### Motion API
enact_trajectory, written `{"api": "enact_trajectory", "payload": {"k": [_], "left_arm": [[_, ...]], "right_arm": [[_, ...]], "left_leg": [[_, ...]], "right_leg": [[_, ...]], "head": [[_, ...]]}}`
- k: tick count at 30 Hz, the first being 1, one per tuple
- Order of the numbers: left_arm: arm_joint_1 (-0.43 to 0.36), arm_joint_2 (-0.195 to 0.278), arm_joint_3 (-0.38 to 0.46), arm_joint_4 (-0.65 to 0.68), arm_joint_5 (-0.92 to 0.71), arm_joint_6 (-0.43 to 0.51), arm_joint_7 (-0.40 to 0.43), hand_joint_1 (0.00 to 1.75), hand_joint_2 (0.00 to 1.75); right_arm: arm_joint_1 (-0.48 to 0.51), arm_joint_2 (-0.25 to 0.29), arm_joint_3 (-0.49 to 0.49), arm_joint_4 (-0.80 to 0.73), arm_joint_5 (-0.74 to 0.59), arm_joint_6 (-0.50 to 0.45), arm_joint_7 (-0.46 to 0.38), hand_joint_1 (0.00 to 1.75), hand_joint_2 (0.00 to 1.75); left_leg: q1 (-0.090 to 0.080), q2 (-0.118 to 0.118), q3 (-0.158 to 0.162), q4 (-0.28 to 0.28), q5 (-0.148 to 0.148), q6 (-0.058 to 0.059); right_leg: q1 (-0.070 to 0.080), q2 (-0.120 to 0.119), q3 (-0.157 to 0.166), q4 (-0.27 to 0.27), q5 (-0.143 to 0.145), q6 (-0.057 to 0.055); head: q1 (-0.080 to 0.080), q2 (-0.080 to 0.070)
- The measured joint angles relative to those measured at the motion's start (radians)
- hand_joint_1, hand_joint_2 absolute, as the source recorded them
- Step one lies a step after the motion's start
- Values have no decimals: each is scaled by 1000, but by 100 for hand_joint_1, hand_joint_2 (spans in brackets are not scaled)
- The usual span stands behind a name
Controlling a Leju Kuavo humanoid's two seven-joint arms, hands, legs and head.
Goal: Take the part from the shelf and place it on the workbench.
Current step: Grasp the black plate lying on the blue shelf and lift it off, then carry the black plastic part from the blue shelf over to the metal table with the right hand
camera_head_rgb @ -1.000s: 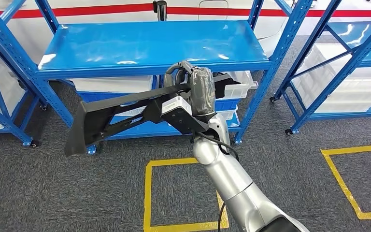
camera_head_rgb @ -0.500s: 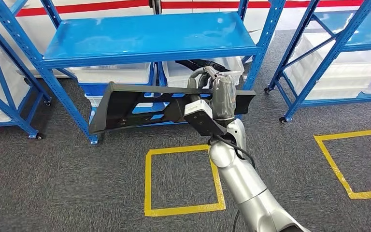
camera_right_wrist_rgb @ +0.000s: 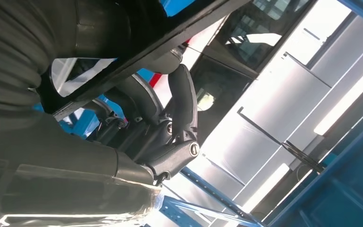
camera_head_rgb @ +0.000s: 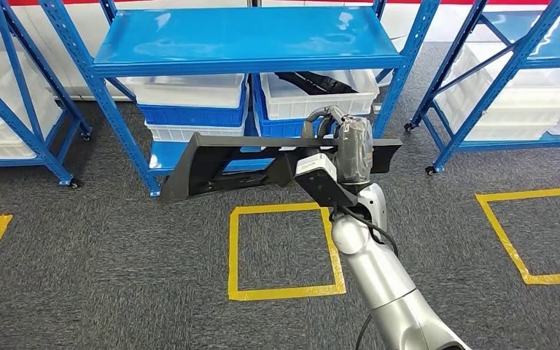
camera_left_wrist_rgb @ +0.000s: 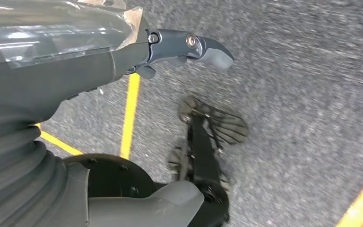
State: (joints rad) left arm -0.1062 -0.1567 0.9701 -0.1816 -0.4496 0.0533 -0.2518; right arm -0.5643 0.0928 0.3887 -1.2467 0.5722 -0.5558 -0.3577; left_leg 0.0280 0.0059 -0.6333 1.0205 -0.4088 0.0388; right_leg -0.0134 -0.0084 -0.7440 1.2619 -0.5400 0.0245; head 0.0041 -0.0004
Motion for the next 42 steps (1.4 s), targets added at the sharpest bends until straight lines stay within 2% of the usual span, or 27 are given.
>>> {"api": "enact_trajectory", "payload": {"k": [2,4,5,7,9,10,11,12,14,15,16,17,18,20,22,24,26,27,29,31,32,33,35,36,38,40,42], "left_arm": [[0,-1,0,0,-2,0,0,0,175],[0,-2,0,0,-3,0,0,0,175],[-1,-2,0,0,-3,1,0,0,175],[-2,-2,-1,-1,-4,5,0,0,175],[-2,-3,-1,-1,-4,10,2,0,175],[-2,-3,-1,-1,-3,12,3,0,175],[-2,-3,-1,-1,-1,13,6,0,175],[-1,-3,0,-1,4,14,8,0,175],[-3,-3,2,-2,20,16,15,0,175],[-4,-2,4,-2,29,17,17,0,175],[-5,-2,7,-3,37,17,19,0,175],[-7,-1,10,-3,45,17,21,0,175],[-9,-1,14,-5,52,17,21,0,175],[-14,2,25,-9,64,17,21,0,175],[-18,6,36,-13,72,16,21,0,175],[-19,7,43,-15,77,16,20,0,175],[-20,7,50,-16,81,15,16,0,175],[-20,7,54,-16,82,14,9,0,175],[-21,6,60,-16,83,12,-5,0,175],[-20,6,66,-16,85,16,-9,0,175],[-20,6,69,-16,87,18,-9,0,175],[-20,6,73,-16,90,20,-9,0,175],[-20,7,81,-17,94,20,-9,0,175],[-20,8,84,-17,95,20,-9,0,175],[-19,9,87,-18,97,20,-9,0,175],[-17,10,88,-18,99,20,-9,0,175],[-16,10,90,-18,101,19,-9,0,175]], "right_arm": [[6,-6,-3,0,0,0,0,175,175],[7,-9,-5,-1,1,0,1,175,175],[7,-9,-5,-2,4,0,2,175,175],[8,-10,-7,-4,11,-3,8,175,175],[10,-12,-9,-5,19,-4,17,175,175],[10,-13,-10,-6,23,-3,21,175,175],[11,-13,-10,-6,27,-1,25,175,175],[12,-11,-10,-6,32,4,30,175,175],[13,-5,-10,-7,46,21,42,175,175],[13,0,-10,-6,54,31,47,175,175],[11,6,-10,-4,60,42,51,175,175],[9,14,-10,-1,64,53,54,175,175],[4,22,-10,3,68,64,56,175,175],[-15,43,-9,11,71,80,57,175,175],[-41,65,-8,22,72,93,57,175,175],[-63,83,-5,34,73,103,58,175,175],[-77,94,-3,45,73,107,58,175,175],[-83,95,-3,50,73,108,56,175,175],[-91,97,-2,60,72,109,52,175,175],[-93,99,-2,73,72,110,47,175,175],[-93,100,-2,80,71,110,44,175,175],[-94,103,-2,87,71,110,42,175,175],[-98,110,-2,98,70,110,38,175,175],[-101,116,-1,103,69,111,37,175,175],[-107,124,-1,109,69,111,35,175,175],[-109,130,-1,116,68,111,35,175,175],[-112,138,-1,123,68,111,35,175,175]], "left_leg": [[0,1,-36,1,28,-4],[0,1,-65,3,54,-12],[-1,0,-77,3,66,-18],[-3,0,-86,0,89,-31],[-2,0,-86,-11,112,-45],[0,-1,-90,-12,110,-50],[2,-2,-98,0,89,-54],[3,-3,-111,31,48,-57],[4,-5,-145,151,-59,-61],[3,-5,-157,216,-94,-63],[3,-6,-158,264,-107,-63],[2,-6,-143,279,-104,-61],[0,-6,-105,252,-88,-55],[-9,-6,4,123,-72,-34],[-21,-4,69,27,-75,-18],[-30,-3,74,6,-65,-7],[-26,0,69,-13,-41,5],[-21,2,62,-22,-27,11],[-17,3,38,-29,-5,14],[-13,4,11,-28,13,8],[-9,4,-1,-28,23,2],[-4,5,-13,-27,32,-5],[5,6,-33,-22,48,-21],[7,6,-42,-19,55,-31],[5,5,-52,-15,68,-46],[9,5,-53,-18,80,-58],[16,5,-65,5,59,-64]], "right_leg": [[0,1,28,45,-6,17],[-2,1,127,-51,17,32],[0,2,187,-129,13,30],[7,7,249,-228,-1,13],[12,10,241,-241,4,-8],[8,9,236,-242,13,-19],[5,7,229,-242,24,-32],[2,5,220,-243,38,-43],[6,4,196,-242,63,-57],[9,4,181,-241,75,-59],[13,4,166,-240,86,-60],[17,4,152,-240,97,-60],[21,5,139,-240,107,-59],[27,5,121,-239,125,-56],[25,2,113,-240,139,-47],[22,-2,111,-244,152,-34],[23,-1,100,-234,145,-27],[24,1,85,-207,121,-28],[17,5,43,-99,45,-32],[3,5,15,19,-3,-20],[-3,5,22,41,-3,-7],[-10,5,48,23,11,10],[-22,5,145,-106,35,36],[-21,6,190,-172,35,39],[-13,8,226,-236,19,31],[-10,9,219,-236,22,11],[-13,9,214,-237,32,-13]], "head": [[0,0],[0,0],[0,0],[1,0],[4,0],[6,0],[5,0],[3,0],[1,0],[0,0],[0,0],[0,0],[0,0],[0,0],[1,0],[-2,0],[-6,0],[-5,0],[-2,0],[-1,0],[-1,0],[-1,0],[0,0],[1,0],[2,0],[-1,0],[-2,0]]}}
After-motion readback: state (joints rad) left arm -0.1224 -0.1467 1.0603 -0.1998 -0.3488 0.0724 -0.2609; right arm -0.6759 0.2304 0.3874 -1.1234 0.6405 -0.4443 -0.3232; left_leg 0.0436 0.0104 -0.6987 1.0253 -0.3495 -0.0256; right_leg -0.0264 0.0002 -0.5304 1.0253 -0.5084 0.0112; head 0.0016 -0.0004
